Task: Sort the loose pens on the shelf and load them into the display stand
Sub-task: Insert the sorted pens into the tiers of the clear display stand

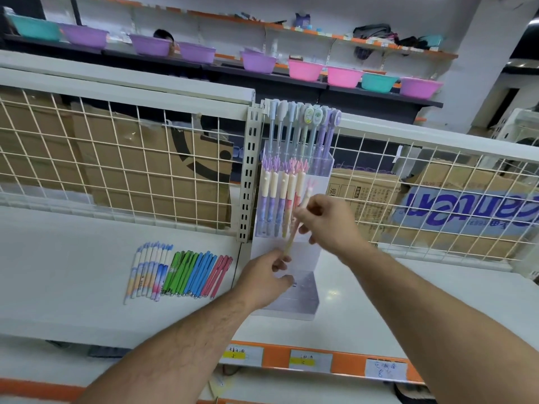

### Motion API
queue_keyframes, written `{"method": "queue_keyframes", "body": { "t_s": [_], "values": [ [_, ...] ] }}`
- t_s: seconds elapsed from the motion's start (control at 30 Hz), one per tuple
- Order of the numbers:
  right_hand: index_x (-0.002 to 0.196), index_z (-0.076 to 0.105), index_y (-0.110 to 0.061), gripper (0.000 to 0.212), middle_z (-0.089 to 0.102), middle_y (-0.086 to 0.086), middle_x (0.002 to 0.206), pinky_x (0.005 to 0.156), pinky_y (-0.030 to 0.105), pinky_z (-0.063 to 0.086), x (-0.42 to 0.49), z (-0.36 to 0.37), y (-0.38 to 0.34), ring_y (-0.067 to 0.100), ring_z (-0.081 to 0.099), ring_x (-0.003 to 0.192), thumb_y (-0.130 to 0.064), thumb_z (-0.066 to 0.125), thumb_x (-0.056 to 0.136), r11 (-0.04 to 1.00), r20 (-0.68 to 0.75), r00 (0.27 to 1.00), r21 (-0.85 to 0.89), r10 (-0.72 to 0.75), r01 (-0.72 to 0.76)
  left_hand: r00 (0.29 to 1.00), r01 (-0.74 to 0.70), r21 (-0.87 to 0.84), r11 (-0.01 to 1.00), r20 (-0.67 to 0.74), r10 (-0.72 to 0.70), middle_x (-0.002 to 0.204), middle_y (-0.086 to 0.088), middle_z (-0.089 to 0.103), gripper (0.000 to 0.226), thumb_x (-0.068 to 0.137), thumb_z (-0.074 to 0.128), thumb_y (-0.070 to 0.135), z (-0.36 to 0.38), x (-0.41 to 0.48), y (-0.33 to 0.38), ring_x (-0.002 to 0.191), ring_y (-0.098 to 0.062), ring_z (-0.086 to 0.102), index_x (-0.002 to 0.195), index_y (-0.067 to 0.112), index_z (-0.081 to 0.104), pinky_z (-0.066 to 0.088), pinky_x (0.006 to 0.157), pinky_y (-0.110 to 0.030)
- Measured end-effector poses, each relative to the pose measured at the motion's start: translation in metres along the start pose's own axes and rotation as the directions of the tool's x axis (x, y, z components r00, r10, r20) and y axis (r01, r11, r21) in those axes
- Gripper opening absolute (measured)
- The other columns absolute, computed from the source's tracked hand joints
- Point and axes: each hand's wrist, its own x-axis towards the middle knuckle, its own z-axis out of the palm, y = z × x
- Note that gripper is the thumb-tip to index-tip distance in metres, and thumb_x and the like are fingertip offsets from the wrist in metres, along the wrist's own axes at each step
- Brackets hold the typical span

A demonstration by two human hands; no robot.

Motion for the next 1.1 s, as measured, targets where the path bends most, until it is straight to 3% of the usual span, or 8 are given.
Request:
{"method": "queue_keyframes", "body": {
  "t_s": [0.1, 0.23, 0.33, 0.47, 0.87, 1.1],
  "values": [
    [0.089, 0.065, -0.005, 0.018, 0.073, 0.009, 0.081, 0.057, 0.036, 0.061, 0.008, -0.016, -0.004, 0.020, 0.073, 0.073, -0.021, 0.068, 0.095, 0.998, -0.100, 0.995, 0.065, 0.021, -0.014, 1.000, -0.016, 0.079, 0.997, -0.005, 0.017, 0.110, 0.014, 0.060, 0.043, 0.079, 0.081, 0.024, -0.002, -0.002, -0.016, 0.108, -0.006, 0.056, 0.118, 0.025, 0.064, 0.051, 0.095, -0.029],
    [0.089, 0.066, -0.008, 0.014, 0.074, 0.005, 0.079, 0.056, 0.027, 0.056, 0.018, -0.022, -0.008, 0.019, 0.074, 0.074, -0.021, 0.067, 0.096, 0.988, -0.217, 0.975, 0.151, 0.043, -0.010, 0.999, -0.048, 0.111, 0.993, -0.016, 0.050, 0.115, 0.013, 0.057, 0.042, 0.078, 0.082, 0.025, 0.000, -0.003, -0.023, 0.110, -0.007, 0.056, 0.116, 0.027, 0.066, 0.050, 0.096, -0.028],
    [0.089, 0.066, -0.010, 0.016, 0.074, 0.002, 0.076, 0.058, 0.035, 0.062, 0.023, -0.019, -0.012, 0.020, 0.074, 0.074, -0.024, 0.066, 0.096, 0.993, -0.254, 0.967, 0.117, 0.031, -0.001, 0.999, -0.041, 0.104, 0.994, 0.004, 0.041, 0.116, 0.012, 0.055, 0.044, 0.078, 0.082, 0.026, -0.003, -0.004, -0.023, 0.110, -0.007, 0.055, 0.119, 0.027, 0.064, 0.049, 0.092, -0.023],
    [0.083, 0.066, -0.016, 0.016, 0.073, -0.001, 0.072, 0.069, 0.049, 0.062, 0.030, -0.012, -0.011, 0.020, 0.073, 0.073, -0.027, 0.067, 0.095, 0.999, -0.251, 0.968, 0.040, 0.018, -0.008, 0.999, -0.053, 0.104, 0.993, -0.001, 0.053, 0.116, 0.012, 0.056, 0.045, 0.078, 0.082, 0.027, -0.002, -0.004, -0.025, 0.109, -0.005, 0.054, 0.119, 0.028, 0.063, 0.044, 0.091, -0.020],
    [0.082, 0.069, -0.008, 0.019, 0.071, 0.002, 0.072, 0.068, 0.045, 0.063, 0.035, 0.006, -0.004, 0.020, 0.072, 0.071, -0.023, 0.069, 0.094, 0.975, -0.131, 0.990, -0.206, 0.056, -0.082, 0.999, -0.042, 0.101, 0.994, -0.003, 0.043, 0.120, 0.010, 0.056, 0.046, 0.079, 0.083, 0.028, -0.001, -0.002, -0.028, 0.110, -0.006, 0.055, 0.120, 0.029, 0.062, 0.044, 0.091, -0.018],
    [0.079, 0.069, -0.010, 0.021, 0.071, 0.003, 0.071, 0.065, 0.041, 0.063, 0.037, 0.009, -0.002, 0.020, 0.071, 0.069, -0.024, 0.068, 0.094, 0.966, -0.140, 0.988, -0.241, 0.058, -0.091, 0.999, -0.037, 0.097, 0.995, -0.001, 0.037, 0.121, 0.010, 0.055, 0.046, 0.080, 0.082, 0.027, -0.001, -0.003, -0.028, 0.110, -0.005, 0.054, 0.120, 0.029, 0.062, 0.041, 0.087, -0.013]
  ]
}}
